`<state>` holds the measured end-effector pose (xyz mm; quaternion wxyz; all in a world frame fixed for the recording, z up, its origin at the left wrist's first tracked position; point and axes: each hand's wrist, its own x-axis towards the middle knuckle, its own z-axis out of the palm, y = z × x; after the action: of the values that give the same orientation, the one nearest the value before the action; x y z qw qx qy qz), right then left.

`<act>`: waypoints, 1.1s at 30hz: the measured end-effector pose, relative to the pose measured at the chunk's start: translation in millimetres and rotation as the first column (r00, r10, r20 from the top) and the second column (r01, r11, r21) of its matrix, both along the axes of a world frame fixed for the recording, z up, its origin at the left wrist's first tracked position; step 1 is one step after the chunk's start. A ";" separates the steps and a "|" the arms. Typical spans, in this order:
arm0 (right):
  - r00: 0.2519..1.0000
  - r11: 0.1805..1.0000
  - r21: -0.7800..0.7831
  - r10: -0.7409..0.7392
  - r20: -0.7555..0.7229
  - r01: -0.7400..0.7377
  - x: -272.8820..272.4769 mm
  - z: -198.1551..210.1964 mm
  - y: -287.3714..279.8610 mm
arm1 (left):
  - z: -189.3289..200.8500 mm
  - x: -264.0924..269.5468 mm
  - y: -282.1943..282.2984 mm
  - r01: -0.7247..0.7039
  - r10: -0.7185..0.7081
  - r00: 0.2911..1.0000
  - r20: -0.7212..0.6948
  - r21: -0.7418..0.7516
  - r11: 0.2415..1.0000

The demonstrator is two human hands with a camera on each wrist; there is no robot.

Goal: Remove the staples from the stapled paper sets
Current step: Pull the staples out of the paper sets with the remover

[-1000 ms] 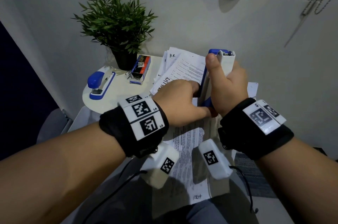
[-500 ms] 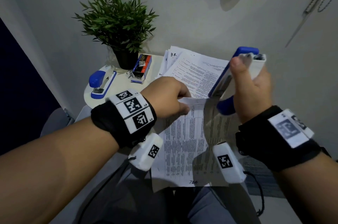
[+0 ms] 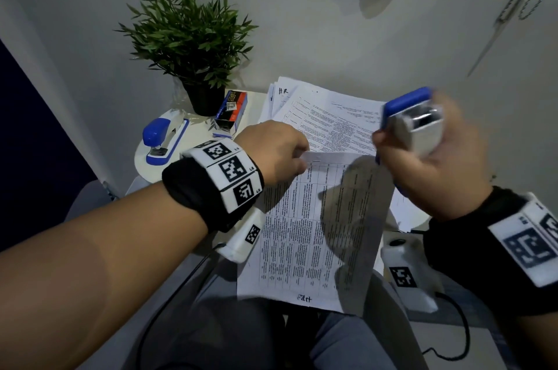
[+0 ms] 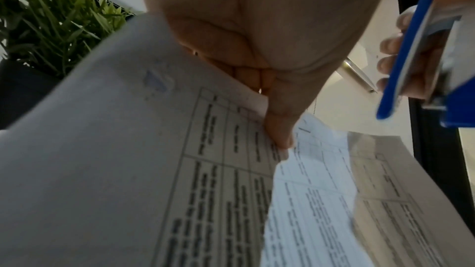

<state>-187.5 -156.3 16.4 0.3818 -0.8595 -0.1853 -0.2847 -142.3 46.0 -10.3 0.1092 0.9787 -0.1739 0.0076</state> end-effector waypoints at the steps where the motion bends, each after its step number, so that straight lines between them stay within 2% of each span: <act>1: 0.998 0.991 -0.135 0.003 -0.065 -0.012 1.1 0.9 -0.4 | 0.0 0.4 0.2 0.009 -0.009 1.000 0.009 -0.010 1.000; 3: 0.979 0.919 -0.393 -0.039 -0.201 -0.044 5.2 -1.4 -0.9 | 1.6 0.5 0.9 0.021 -0.020 0.999 0.031 -0.026 0.999; 6: 0.921 0.694 -0.708 -0.178 -0.345 -0.131 13.1 -14.1 1.0 | 5.1 -0.5 0.4 0.046 -0.042 0.995 0.090 -0.044 0.998; 8: 0.892 0.588 -0.795 -0.267 -0.365 -0.150 17.2 -20.4 2.4 | 5.5 -1.8 -1.7 0.086 -0.082 0.988 0.132 -0.023 0.996; 10: 0.906 0.522 -0.840 -0.269 -0.326 -0.147 20.3 -29.0 2.6 | 3.2 -3.0 -3.0 0.101 -0.104 0.982 0.156 0.025 0.995; 12: 0.941 0.513 -0.853 -0.233 -0.247 -0.096 18.4 -40.3 4.9 | -2.3 -3.5 -2.1 0.102 -0.112 0.981 0.159 0.069 0.992; 15: 0.989 0.503 -0.863 -0.143 -0.036 0.042 10.1 -59.0 5.3 | -15.6 -6.4 -1.5 0.120 -0.137 0.984 0.115 0.144 0.982; 17: 0.991 0.490 -0.862 -0.073 0.109 0.131 5.3 -70.4 4.4 | -26.3 -7.5 0.8 0.123 -0.134 0.989 0.063 0.154 0.980; 19: 0.982 0.507 -0.844 -0.022 0.190 0.174 3.1 -80.6 3.9 | -35.0 -8.5 1.0 0.134 -0.141 0.989 0.037 0.153 0.979; 23: 0.983 0.504 -0.851 0.023 0.183 0.147 -0.6 -92.1 3.3 | -49.1 -10.4 0.2 0.159 -0.167 0.986 0.031 0.173 0.972; 27: 0.978 0.516 -0.856 0.164 0.129 0.026 -4.8 -99.1 -2.0 | -53.9 -11.4 0.8 0.194 -0.214 0.969 0.126 0.151 0.969; 29: 0.971 0.522 -0.853 0.197 0.131 0.009 -6.9 -102.9 -3.1 | -58.9 -11.8 5.9 0.193 -0.209 0.976 0.060 0.213 0.958; 30: 0.967 0.532 -0.847 0.210 0.141 0.008 -7.7 -105.3 -3.0 | -60.4 -13.6 8.2 0.200 -0.214 0.976 0.050 0.198 0.960; 33: 0.971 0.518 -0.855 0.201 0.131 0.008 -11.1 -108.7 -1.1 | -67.7 -17.0 15.2 0.241 -0.258 0.963 0.079 0.179 0.954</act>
<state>-198.6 -157.4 -92.4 -0.0931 -0.8886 -0.3878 -0.2267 -159.3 61.2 -78.0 0.0173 0.9529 -0.3015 0.0285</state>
